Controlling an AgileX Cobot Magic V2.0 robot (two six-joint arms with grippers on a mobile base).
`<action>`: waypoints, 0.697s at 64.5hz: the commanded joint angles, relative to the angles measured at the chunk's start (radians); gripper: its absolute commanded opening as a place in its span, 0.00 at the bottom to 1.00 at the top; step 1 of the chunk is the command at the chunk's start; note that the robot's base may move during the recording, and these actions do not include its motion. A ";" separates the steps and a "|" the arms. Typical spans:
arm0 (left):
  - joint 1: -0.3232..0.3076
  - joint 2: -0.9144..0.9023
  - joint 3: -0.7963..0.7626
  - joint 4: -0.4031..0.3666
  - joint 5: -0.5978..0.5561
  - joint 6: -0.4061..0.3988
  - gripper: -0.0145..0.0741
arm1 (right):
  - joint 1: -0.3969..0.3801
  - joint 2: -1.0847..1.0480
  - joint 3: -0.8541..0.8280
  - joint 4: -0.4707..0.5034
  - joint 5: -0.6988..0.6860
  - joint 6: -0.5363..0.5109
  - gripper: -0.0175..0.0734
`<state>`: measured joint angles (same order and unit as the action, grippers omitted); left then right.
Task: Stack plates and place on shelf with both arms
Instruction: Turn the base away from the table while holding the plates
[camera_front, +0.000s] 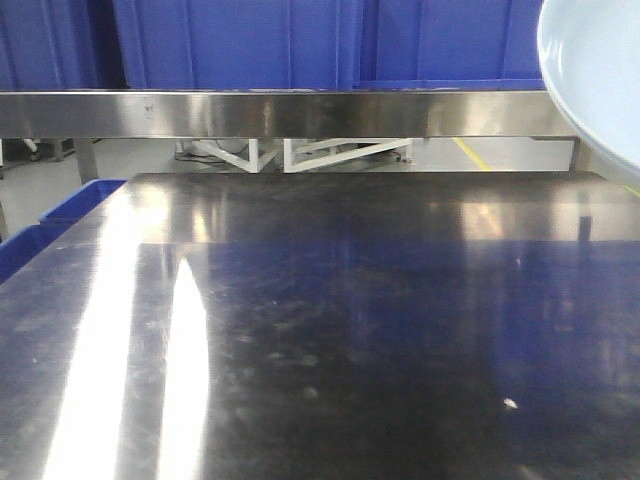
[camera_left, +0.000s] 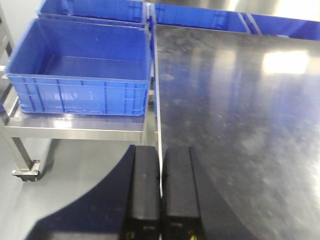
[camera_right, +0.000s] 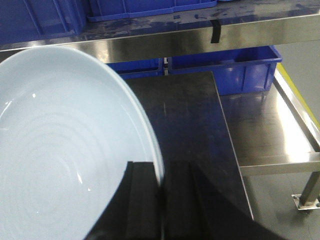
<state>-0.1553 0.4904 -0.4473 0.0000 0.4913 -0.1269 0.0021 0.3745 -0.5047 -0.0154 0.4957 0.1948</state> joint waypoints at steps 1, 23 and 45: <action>0.001 0.000 -0.029 -0.007 -0.082 -0.008 0.26 | -0.007 0.000 -0.030 -0.003 -0.095 -0.004 0.22; 0.001 0.000 -0.029 -0.007 -0.082 -0.008 0.26 | -0.007 0.000 -0.030 -0.003 -0.095 -0.004 0.22; 0.001 0.000 -0.029 -0.007 -0.082 -0.008 0.26 | -0.007 0.000 -0.030 -0.003 -0.093 -0.004 0.22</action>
<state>-0.1553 0.4904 -0.4473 0.0000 0.4913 -0.1269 0.0014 0.3722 -0.5047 -0.0154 0.5021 0.1948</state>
